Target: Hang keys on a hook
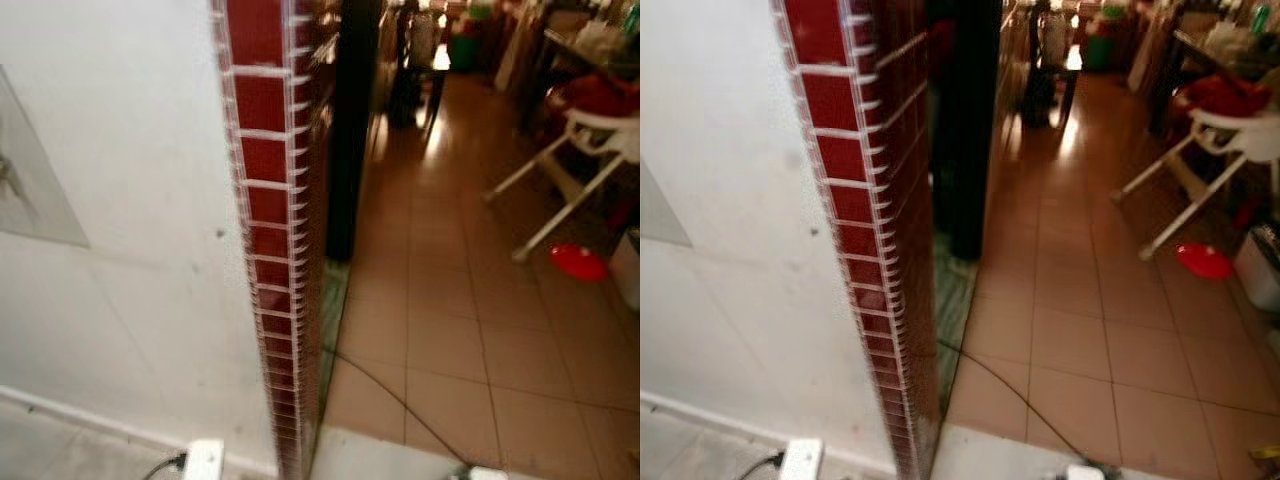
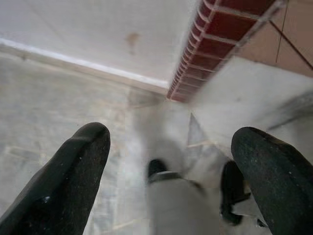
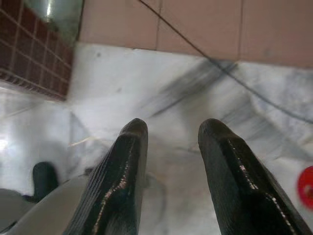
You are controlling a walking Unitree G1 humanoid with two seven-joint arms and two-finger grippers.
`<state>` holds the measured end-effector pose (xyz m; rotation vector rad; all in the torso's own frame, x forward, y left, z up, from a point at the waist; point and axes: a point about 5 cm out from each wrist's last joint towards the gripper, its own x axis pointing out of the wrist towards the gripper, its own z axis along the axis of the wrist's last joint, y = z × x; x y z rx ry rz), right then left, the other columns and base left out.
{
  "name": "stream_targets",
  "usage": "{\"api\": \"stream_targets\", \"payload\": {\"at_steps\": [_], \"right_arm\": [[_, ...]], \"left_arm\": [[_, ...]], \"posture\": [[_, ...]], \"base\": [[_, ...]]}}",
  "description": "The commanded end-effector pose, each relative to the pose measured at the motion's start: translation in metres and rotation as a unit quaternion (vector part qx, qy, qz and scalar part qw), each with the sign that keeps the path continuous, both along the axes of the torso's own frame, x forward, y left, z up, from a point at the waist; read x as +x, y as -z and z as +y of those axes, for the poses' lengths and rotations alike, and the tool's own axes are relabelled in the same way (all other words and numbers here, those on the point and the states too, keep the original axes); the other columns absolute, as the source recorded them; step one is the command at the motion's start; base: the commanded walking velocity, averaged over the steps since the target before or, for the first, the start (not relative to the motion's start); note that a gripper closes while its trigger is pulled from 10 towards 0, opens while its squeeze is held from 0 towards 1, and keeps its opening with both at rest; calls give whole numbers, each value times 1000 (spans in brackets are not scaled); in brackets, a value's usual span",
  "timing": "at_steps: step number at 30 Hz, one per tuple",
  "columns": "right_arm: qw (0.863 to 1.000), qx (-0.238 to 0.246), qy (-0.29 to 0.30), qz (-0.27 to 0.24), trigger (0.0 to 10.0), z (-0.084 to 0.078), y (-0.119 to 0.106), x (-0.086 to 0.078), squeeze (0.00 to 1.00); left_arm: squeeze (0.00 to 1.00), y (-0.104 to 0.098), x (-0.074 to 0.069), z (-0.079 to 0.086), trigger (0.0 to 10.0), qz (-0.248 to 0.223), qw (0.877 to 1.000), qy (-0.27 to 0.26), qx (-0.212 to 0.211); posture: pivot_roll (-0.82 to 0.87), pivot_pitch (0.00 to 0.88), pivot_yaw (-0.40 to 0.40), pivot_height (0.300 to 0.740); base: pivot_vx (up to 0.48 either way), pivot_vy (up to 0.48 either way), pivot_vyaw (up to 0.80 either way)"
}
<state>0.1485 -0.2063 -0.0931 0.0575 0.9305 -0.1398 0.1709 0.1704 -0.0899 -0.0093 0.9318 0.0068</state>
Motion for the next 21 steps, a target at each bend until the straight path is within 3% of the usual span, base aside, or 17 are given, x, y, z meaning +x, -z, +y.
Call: {"api": "stream_targets", "payload": {"at_steps": [1,21], "right_arm": [[1000,16,1,6,10000,9,3,-2,0],[1000,14,2,12,10000,9,4,-4,0]], "left_arm": [[0,2,-5,11,10000,12,1000,-2,15],[0,2,-6,10,10000,14,1000,-13,9]], "posture": [[-14,0,-9,740],[-16,0,-11,740]], "base": [[0,0,0],[0,0,0]]}}
